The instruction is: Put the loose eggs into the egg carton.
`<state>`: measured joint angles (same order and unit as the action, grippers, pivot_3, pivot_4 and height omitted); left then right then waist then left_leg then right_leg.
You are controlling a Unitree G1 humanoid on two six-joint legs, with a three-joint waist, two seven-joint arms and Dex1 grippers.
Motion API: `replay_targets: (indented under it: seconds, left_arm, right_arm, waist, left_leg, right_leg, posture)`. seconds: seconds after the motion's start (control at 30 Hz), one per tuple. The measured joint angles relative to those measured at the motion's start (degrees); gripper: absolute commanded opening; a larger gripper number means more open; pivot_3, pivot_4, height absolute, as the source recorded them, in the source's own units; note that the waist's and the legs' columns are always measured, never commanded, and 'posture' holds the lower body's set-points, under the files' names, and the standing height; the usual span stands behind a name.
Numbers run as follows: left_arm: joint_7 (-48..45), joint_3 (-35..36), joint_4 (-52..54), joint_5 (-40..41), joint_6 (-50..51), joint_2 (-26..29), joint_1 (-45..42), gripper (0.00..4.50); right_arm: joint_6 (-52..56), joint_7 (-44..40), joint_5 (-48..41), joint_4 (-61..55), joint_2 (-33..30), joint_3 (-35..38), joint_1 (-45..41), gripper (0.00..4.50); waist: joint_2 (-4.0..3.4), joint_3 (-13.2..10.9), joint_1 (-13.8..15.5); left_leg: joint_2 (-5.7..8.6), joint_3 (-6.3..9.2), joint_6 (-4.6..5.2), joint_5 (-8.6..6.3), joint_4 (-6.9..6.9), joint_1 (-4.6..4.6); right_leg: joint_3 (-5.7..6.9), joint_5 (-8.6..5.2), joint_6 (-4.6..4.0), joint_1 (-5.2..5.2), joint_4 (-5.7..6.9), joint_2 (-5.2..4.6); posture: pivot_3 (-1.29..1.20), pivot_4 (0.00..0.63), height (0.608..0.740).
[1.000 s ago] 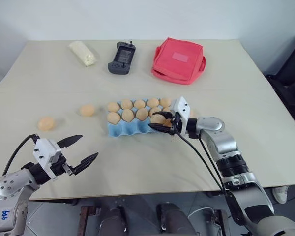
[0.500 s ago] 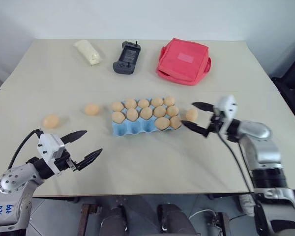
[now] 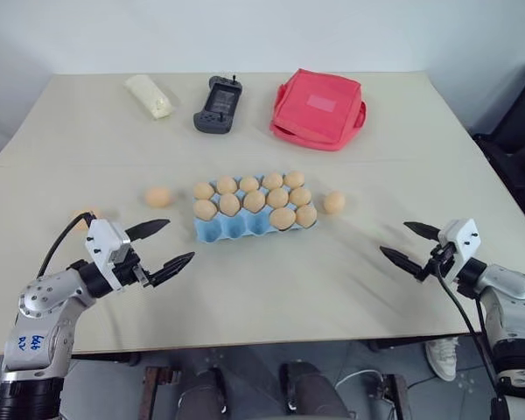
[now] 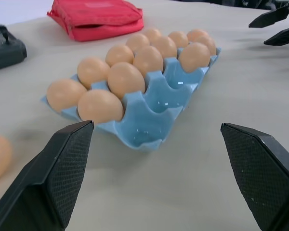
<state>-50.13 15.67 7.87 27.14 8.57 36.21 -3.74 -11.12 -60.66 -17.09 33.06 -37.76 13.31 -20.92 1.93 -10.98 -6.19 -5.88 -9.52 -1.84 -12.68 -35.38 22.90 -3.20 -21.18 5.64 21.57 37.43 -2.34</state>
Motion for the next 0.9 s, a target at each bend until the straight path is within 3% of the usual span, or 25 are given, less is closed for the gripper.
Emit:
replay_targets:
  seconds: [0.2, 0.43, 0.67, 0.77, 0.9]
  left_arm:
    - [-0.75, -0.52, -0.38, 0.01, -0.08, 0.0, -1.06, 4.5]
    - [-0.21, -0.42, 0.55, 0.06, 0.04, -0.15, 0.22, 4.5]
    - [1.78, 0.52, 3.11, 0.42, 0.15, -0.24, 3.16, 4.5]
    - [2.49, 1.51, 3.69, 0.62, 0.15, -0.24, 4.44, 4.5]
    - [3.12, 1.7, 5.25, 0.65, 0.15, -0.24, 4.83, 4.5]
  right_arm:
    - [2.06, -3.59, 2.23, 4.42, 1.71, -6.33, -14.24, 4.47]
    - [2.32, -6.29, 8.99, 19.48, 6.4, -13.69, -29.74, 4.47]
    - [-1.12, -4.47, 14.99, 32.49, 9.72, -16.83, -36.91, 4.47]
    - [-2.62, -3.69, 15.5, 35.21, 10.62, -16.45, -37.94, 3.86]
    - [-3.83, -3.62, 15.45, 36.27, 11.3, -15.15, -39.11, 2.54]
  waist:
    - [0.0, 0.0, -0.98]
    - [0.0, 0.0, -1.07]
    - [-0.01, -0.01, -1.27]
    - [-0.01, -0.01, -1.74]
    - [-0.02, -0.01, -1.95]
  left_leg:
    - [0.03, -0.29, 0.13, 0.05, 0.01, -0.18]
    - [0.0, -0.33, 0.06, 0.01, 0.13, -0.15]
    - [-0.01, -0.34, 0.03, -0.02, 0.12, -0.12]
    - [-0.01, -0.35, 0.04, -0.01, 0.11, -0.12]
    - [-0.01, -0.35, 0.05, 0.01, 0.11, -0.14]
  right_leg:
    - [-0.05, 0.15, 0.12, -0.03, 0.01, -0.11]
    - [-0.04, 0.12, 0.09, 0.04, -0.06, -0.18]
    - [-0.05, 0.11, 0.1, 0.06, -0.1, -0.19]
    - [-0.05, 0.11, 0.1, 0.06, -0.08, -0.21]
    - [-0.05, 0.11, 0.1, 0.06, -0.04, -0.21]
  posture:
    - [0.0, 0.15, 0.74]
    - [0.0, 0.15, 0.74]
    - [0.0, 0.15, 0.74]
    - [0.0, 0.15, 0.74]
    - [0.0, 0.15, 0.74]
